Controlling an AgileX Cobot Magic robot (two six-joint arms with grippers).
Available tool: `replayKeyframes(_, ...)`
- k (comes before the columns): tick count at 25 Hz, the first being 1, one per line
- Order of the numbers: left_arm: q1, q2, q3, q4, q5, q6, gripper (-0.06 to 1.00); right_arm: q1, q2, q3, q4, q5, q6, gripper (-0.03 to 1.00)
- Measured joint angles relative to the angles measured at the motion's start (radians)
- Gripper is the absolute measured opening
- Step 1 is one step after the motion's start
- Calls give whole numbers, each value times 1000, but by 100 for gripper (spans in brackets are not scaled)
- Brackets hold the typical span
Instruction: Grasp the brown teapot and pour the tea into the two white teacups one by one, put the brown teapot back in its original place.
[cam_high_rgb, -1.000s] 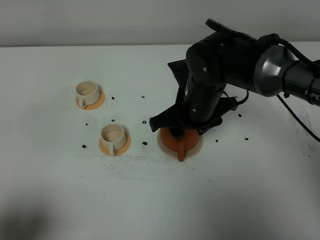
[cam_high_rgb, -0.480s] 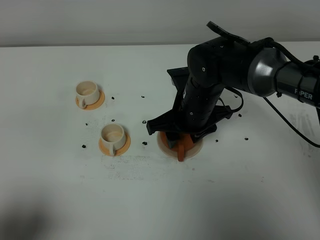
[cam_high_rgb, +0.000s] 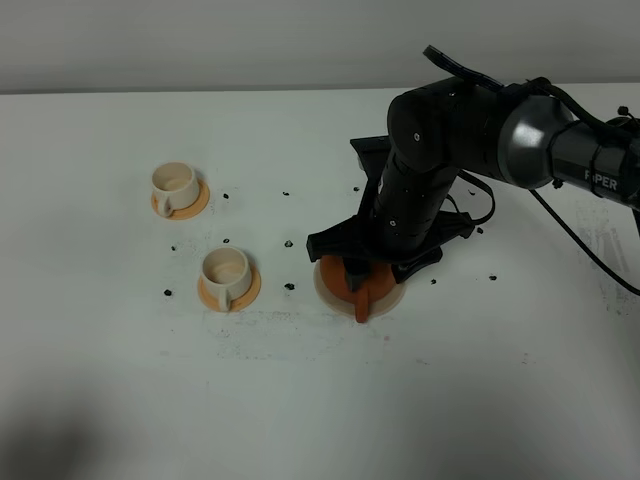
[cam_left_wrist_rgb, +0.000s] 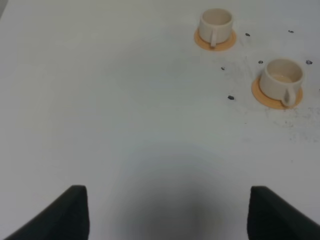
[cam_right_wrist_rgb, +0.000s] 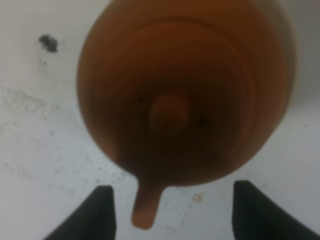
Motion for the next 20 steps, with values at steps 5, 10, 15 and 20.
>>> replayKeyframes(5, 0, 0, 0, 0, 0, 0, 66, 0, 1, 0, 3, 0, 0, 52)
replayKeyframes(10, 0, 0, 0, 0, 0, 0, 66, 1, 30, 0, 8, 2, -1, 52)
replayKeyframes(15, 0, 0, 0, 0, 0, 0, 66, 1, 39, 0, 7, 3, -3, 52)
replayKeyframes(20, 0, 0, 0, 0, 0, 0, 66, 1, 43, 0, 6, 1, -4, 52)
